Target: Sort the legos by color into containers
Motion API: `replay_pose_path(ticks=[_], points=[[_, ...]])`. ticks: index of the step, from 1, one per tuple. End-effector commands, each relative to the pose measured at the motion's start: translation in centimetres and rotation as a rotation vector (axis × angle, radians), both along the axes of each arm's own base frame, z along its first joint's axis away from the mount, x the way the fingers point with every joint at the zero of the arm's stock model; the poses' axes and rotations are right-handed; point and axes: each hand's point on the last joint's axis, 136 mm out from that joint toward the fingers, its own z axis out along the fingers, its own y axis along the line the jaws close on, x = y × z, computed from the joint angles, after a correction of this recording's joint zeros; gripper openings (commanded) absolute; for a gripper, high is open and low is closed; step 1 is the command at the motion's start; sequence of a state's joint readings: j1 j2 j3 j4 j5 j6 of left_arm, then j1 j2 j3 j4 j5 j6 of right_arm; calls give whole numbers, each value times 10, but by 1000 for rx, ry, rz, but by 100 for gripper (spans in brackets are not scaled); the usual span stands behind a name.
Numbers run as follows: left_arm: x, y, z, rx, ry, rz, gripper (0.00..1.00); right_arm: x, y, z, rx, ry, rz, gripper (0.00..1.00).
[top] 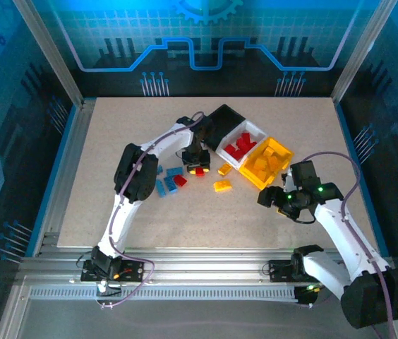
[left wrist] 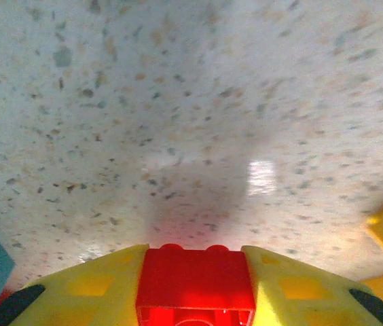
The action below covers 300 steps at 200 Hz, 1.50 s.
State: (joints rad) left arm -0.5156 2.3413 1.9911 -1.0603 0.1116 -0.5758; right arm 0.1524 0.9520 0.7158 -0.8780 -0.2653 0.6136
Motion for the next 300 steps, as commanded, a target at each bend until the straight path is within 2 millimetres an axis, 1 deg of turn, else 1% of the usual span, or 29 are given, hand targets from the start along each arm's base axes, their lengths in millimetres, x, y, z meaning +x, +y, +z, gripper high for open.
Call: replay_pose_path(ticks=[1, 40, 59, 93, 117, 153, 181, 206, 237, 269, 300], points=[[24, -32, 64, -205, -109, 45, 38, -2, -2, 8, -15, -10, -2, 76], [45, -69, 95, -389, -155, 91, 38, -5, -4, 8, -18, -12, -14, 76], [53, -85, 103, -440, -172, 95, 39, -9, -4, 6, -13, -8, -12, 76], [66, -113, 106, -515, -186, 112, 39, -9, -3, 8, -9, -3, -4, 76], [76, -126, 104, -544, -201, 124, 38, -6, -3, 10, -11, -6, 4, 76], [88, -134, 99, -563, -229, 136, 38, -4, -1, 17, 1, -11, 11, 76], [94, -140, 93, -570, -231, 142, 38, -10, -5, 16, -19, -11, 12, 76], [96, -145, 87, -574, -219, 152, 38, -14, -8, 13, -18, -5, 4, 76], [95, -152, 86, -575, -220, 153, 39, -14, -10, 15, -5, -9, 1, 76], [94, -149, 84, -553, -223, 153, 39, -12, -9, 12, 17, -8, -2, 76], [93, -148, 83, -540, -226, 153, 39, -11, -7, 13, 38, -5, 7, 76]])
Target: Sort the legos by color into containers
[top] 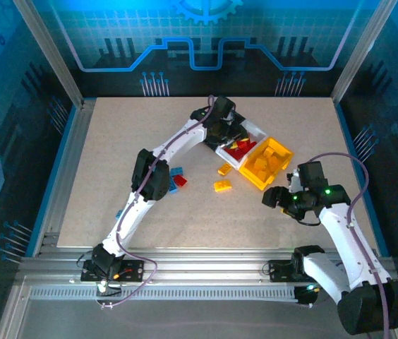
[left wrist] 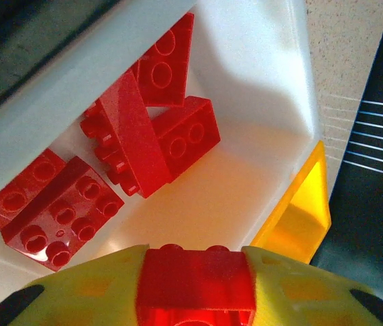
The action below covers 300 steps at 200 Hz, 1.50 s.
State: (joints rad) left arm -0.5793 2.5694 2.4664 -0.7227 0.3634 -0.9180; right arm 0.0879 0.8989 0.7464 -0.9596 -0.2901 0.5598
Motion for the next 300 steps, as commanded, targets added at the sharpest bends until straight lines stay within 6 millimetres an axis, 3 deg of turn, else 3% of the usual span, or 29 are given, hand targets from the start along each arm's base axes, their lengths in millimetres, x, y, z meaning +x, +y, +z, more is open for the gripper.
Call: replay_pose_path(ticks=[1, 21, 57, 83, 101, 132, 156, 179, 189, 216, 250, 300], points=[[-1, -2, 6, 6, -10, 2, 39, -4, 3, -2, 31, 16, 18, 76], [-2, -2, 10, 8, -14, 4, 51, -4, 3, -2, 35, 11, 20, 76], [-11, 6, 26, 52, -41, -20, 63, -4, 5, 1, 52, 3, 26, 76], [-26, 20, 38, 108, -57, -53, 65, -6, 8, 5, 69, -1, 41, 75], [-43, 46, 57, 202, -91, -77, 65, -8, 11, 5, 75, 2, 57, 75], [-90, 117, 55, 462, -64, -109, 65, -6, 25, 5, 70, -4, 109, 75], [-118, 162, 47, 527, -26, -81, 66, 2, 55, 5, 47, -11, 222, 75], [-135, 201, 51, 480, 8, 26, 66, 10, 99, -5, -5, 3, 417, 76], [-143, 218, 53, 466, 16, 65, 66, 22, 122, 1, -38, -32, 504, 77], [-166, 257, 59, 465, 20, 128, 65, 46, 178, -6, -145, -67, 714, 79], [-188, 289, 71, 469, 7, 187, 65, 86, 238, -24, -196, -77, 855, 79], [-214, 315, 75, 458, 19, 237, 65, 131, 281, -53, -227, -54, 929, 77]])
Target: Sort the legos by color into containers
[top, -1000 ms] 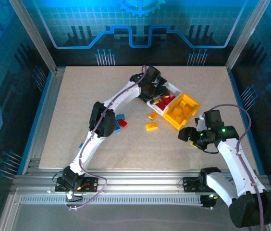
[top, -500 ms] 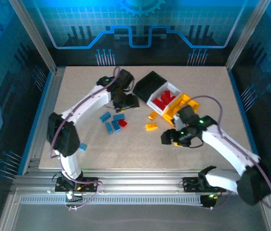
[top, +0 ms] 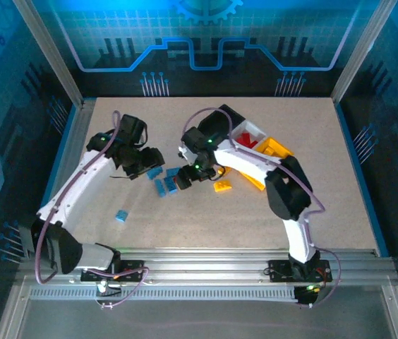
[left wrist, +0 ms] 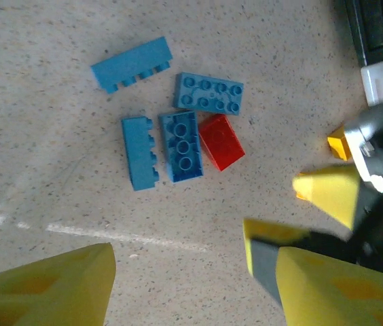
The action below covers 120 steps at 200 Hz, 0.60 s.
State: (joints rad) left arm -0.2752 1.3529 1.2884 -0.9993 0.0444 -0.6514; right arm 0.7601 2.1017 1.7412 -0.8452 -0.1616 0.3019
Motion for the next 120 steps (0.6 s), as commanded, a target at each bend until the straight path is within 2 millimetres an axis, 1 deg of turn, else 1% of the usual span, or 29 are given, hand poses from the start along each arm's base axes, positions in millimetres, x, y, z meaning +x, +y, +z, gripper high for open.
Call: replay_pose_path(ticks=[1, 15, 34, 38, 39, 40, 42, 47, 71, 95, 120], points=[[-20, 14, -7, 19, 44, 7, 65, 7, 8, -8, -44, 9, 66, 77], [-25, 19, -10, 17, 51, 18, 65, 13, 17, -12, -39, 12, 75, 74], [-32, 26, -11, 12, 60, 31, 66, 21, 26, -20, -43, 13, 84, 73], [-33, 28, -12, 12, 62, 33, 65, 24, 28, -15, -39, 1, 85, 73], [-33, 28, -12, 12, 62, 34, 65, 24, 28, -15, -39, 1, 84, 73], [-33, 28, -12, 12, 62, 34, 66, 24, 28, -20, -47, 9, 86, 73], [-34, 29, -12, 11, 62, 33, 65, 24, 28, -25, -55, 15, 86, 72], [-35, 30, -11, 10, 63, 37, 66, 26, 28, -28, -63, 17, 87, 72], [-37, 37, -10, 7, 61, 47, 66, 31, 31, -37, -78, 18, 93, 72], [-40, 41, -12, -1, 70, 55, 66, 29, 32, -48, -90, 37, 97, 72], [-41, 44, -14, -5, 72, 63, 66, 32, 31, -56, -104, 35, 87, 71]])
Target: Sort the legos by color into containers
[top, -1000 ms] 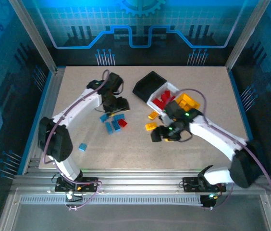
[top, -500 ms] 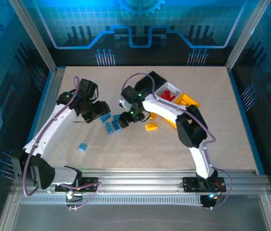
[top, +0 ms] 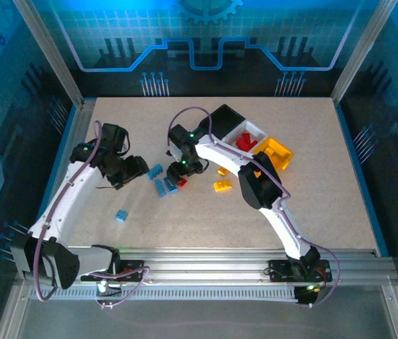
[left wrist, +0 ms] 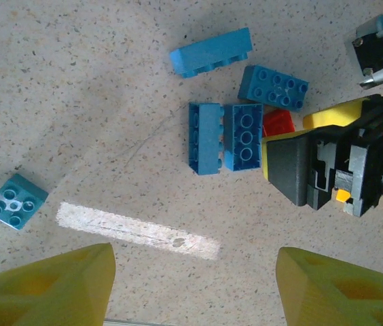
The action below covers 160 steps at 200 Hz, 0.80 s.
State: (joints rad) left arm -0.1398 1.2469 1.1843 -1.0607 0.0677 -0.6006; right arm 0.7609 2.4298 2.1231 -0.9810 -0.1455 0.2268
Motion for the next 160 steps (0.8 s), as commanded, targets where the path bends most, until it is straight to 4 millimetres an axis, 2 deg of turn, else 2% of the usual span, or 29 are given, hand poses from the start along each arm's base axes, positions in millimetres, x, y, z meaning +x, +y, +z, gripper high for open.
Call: replay_pose_path(ticks=[1, 41, 77, 99, 113, 141, 145, 148, 160], points=[[-11, 1, -1, -16, 20, -17, 66, -4, -1, -9, -38, 11, 18, 71], [-12, 4, -2, -15, 29, -18, 66, 3, -4, -21, -55, 16, -14, 65], [-13, 7, -1, -11, 30, -20, 66, 8, -7, -24, -68, 8, -35, 57], [-13, 6, -1, -20, 30, -16, 66, 8, -20, -24, -116, -2, -55, 55], [-12, 5, -3, -29, 28, -13, 66, 6, -28, -22, -125, -7, -75, 49], [-11, 1, -9, -52, 29, -12, 66, 1, -37, -4, -98, -37, -95, 38], [-10, 1, -10, -55, 29, -10, 66, 0, -40, -6, -103, -33, -98, 37], [-10, 0, -10, -59, 28, -10, 66, 1, -39, 5, -86, -50, -101, 37], [-9, -2, -12, -71, 28, -11, 66, 0, -45, 19, -70, -64, -115, 36]])
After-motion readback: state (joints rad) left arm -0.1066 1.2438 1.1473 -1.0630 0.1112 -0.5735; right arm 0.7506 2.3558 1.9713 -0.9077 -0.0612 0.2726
